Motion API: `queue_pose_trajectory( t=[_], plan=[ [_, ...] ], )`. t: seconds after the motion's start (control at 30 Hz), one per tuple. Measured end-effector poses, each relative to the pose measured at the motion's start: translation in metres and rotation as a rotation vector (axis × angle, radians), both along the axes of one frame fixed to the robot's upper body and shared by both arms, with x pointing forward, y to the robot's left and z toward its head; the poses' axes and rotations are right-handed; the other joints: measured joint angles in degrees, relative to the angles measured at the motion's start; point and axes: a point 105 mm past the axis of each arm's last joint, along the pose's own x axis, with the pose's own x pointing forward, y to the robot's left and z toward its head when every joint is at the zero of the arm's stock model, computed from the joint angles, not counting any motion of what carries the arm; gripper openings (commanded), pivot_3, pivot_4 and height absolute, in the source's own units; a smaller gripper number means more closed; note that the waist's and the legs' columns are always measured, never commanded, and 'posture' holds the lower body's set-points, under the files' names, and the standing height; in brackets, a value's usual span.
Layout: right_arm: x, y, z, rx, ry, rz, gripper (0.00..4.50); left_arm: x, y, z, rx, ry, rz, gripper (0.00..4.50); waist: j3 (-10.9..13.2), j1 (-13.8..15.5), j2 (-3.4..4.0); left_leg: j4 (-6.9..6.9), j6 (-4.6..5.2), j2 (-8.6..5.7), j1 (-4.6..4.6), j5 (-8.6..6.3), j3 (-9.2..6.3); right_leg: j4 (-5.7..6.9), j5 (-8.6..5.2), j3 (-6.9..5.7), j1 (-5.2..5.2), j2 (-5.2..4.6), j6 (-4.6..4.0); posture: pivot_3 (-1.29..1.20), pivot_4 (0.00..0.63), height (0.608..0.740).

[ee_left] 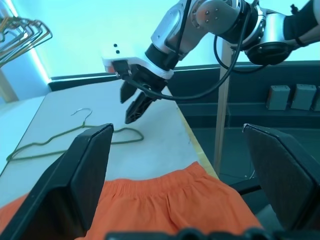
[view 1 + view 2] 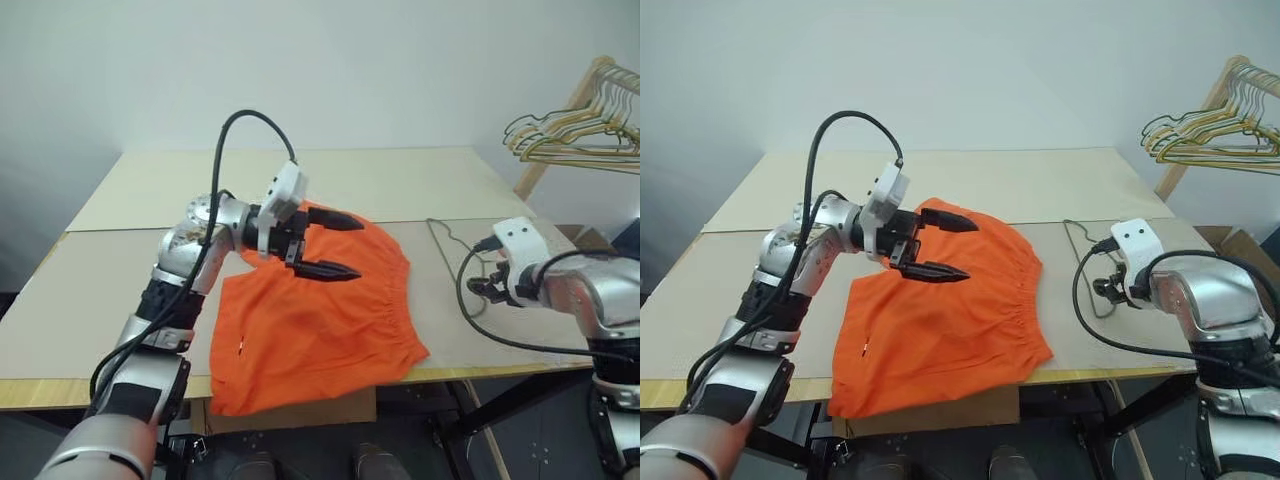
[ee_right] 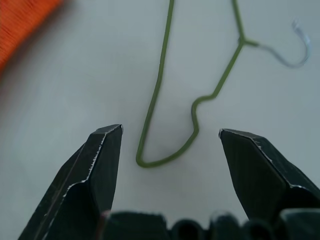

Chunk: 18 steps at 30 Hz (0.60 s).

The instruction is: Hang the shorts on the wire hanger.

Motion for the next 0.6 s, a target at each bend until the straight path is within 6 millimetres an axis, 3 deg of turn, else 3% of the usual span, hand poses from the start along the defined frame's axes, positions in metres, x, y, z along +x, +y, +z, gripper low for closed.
queue_pose_trajectory(
  t=[0.3,0.4,0.6],
  plan=[
    [0.011,0.009,-0.029,0.103,0.151,0.007,3.68,0.001,0.003,-0.008,0.035,0.013,0.018,4.50,0.0,-0.2,0.09,0.00,0.01,-0.01,-0.16,-0.01,-0.01,-0.30,0.13,-0.03,-0.01,-0.02,0.11,-0.02,0.000,0.740],
    [0.012,0.004,-0.041,0.091,0.192,-0.007,3.15,0.000,0.005,-0.010,0.044,0.016,0.021,4.50,0.0,-0.1,0.09,0.00,0.01,-0.01,-0.16,0.00,-0.02,-0.30,0.14,-0.05,-0.01,-0.02,0.11,-0.01,0.000,0.740],
    [0.018,0.004,-0.047,0.084,0.225,-0.009,0.97,0.000,0.007,-0.012,0.057,0.011,0.027,4.50,0.0,-0.1,0.11,0.00,0.00,-0.01,-0.15,0.00,-0.03,-0.30,0.15,-0.06,0.00,-0.02,0.11,0.00,0.000,0.740]
  ],
)
